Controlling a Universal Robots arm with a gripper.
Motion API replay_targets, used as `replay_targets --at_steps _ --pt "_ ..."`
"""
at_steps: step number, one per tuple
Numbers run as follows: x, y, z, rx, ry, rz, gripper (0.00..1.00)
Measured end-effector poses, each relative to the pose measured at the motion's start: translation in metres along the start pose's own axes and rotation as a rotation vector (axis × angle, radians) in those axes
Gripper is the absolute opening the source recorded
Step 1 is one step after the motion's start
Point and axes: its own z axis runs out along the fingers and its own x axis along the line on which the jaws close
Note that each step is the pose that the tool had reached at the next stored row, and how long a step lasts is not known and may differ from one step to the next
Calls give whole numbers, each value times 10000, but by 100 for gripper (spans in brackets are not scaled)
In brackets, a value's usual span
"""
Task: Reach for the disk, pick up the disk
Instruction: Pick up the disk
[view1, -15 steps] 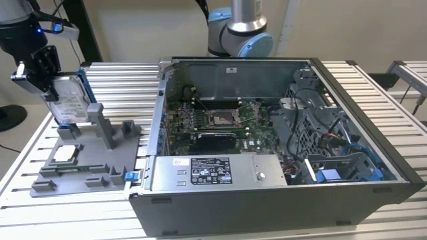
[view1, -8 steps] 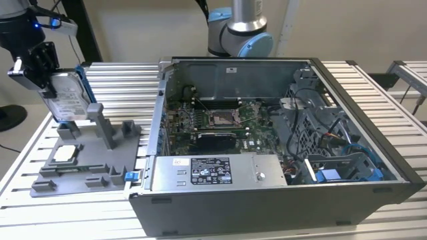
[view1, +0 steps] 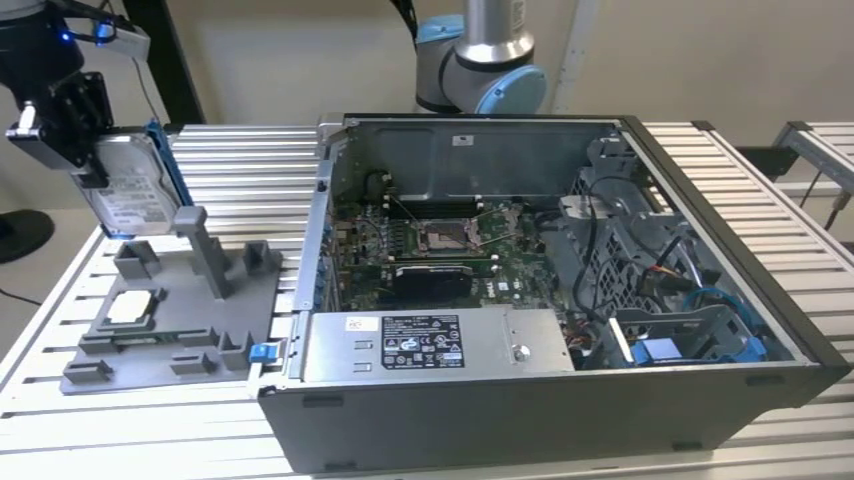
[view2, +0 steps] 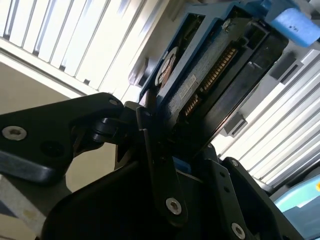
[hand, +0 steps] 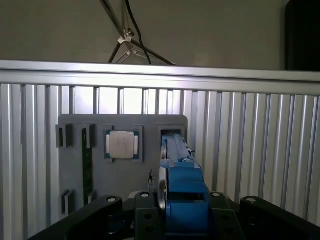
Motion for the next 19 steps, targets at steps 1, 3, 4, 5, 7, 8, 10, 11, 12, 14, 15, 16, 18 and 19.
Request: replay_targets --at_steps 1,3,4,5,7,8,10,11,12,14,15,16,18,19 --pt "0 0 -16 0 0 0 0" --pt "-1 0 -50 0 0 -1 0" --pt "-1 0 -68 1 0 -1 0" --pt "-1 0 -88 0 0 -1 0" --pt "-2 0 -131 0 0 -1 0" --pt "-2 1 -151 0 0 -2 0" --pt "-2 1 -194 0 0 -2 0" --pt "-3 1 -215 0 0 -2 0" --pt "-3 1 -237 0 0 -2 0" --pt "-3 1 -278 -1 1 -4 0" --pt "-3 1 -299 -1 0 -4 0" --pt "-3 1 -315 0 0 -4 0" --pt "-4 1 -345 1 0 -4 0" --pt "-4 1 -359 0 0 -5 0"
